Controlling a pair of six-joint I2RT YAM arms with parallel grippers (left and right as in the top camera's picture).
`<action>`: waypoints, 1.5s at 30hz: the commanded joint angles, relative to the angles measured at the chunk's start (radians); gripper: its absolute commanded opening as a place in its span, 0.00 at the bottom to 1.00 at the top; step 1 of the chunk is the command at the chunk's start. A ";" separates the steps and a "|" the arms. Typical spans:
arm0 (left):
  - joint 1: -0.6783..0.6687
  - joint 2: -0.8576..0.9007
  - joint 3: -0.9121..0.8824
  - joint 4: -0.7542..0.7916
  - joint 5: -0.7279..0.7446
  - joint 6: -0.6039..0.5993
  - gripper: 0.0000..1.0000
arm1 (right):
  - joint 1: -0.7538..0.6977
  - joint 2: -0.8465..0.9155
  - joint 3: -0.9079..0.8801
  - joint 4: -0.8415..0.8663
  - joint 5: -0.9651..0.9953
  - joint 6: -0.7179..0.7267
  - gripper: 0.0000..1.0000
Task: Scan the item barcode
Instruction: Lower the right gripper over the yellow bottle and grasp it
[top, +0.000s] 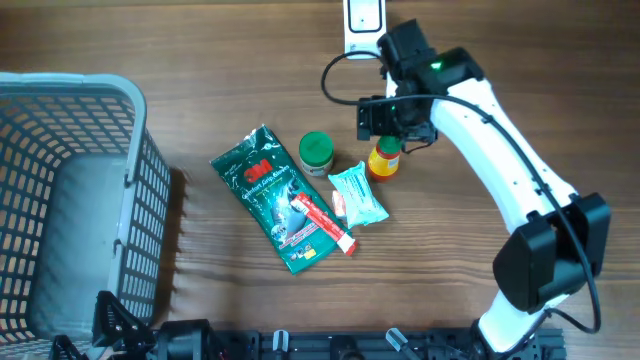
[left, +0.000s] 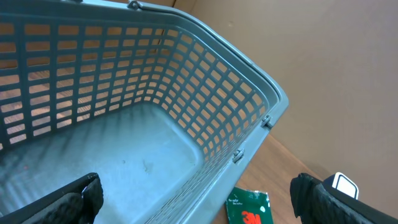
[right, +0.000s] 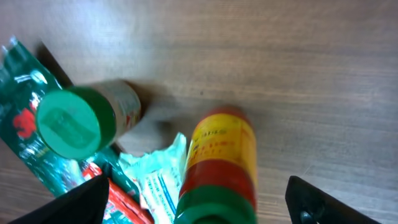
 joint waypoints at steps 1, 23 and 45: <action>0.003 -0.009 -0.016 -0.027 0.008 -0.007 1.00 | 0.016 0.050 0.017 -0.039 0.093 -0.014 0.88; 0.003 -0.009 -0.016 -0.027 0.008 -0.007 1.00 | 0.015 0.122 0.016 -0.074 0.092 0.041 0.42; 0.003 -0.009 -0.016 -0.027 0.008 -0.007 1.00 | -0.137 0.082 0.084 -0.074 0.095 0.889 0.48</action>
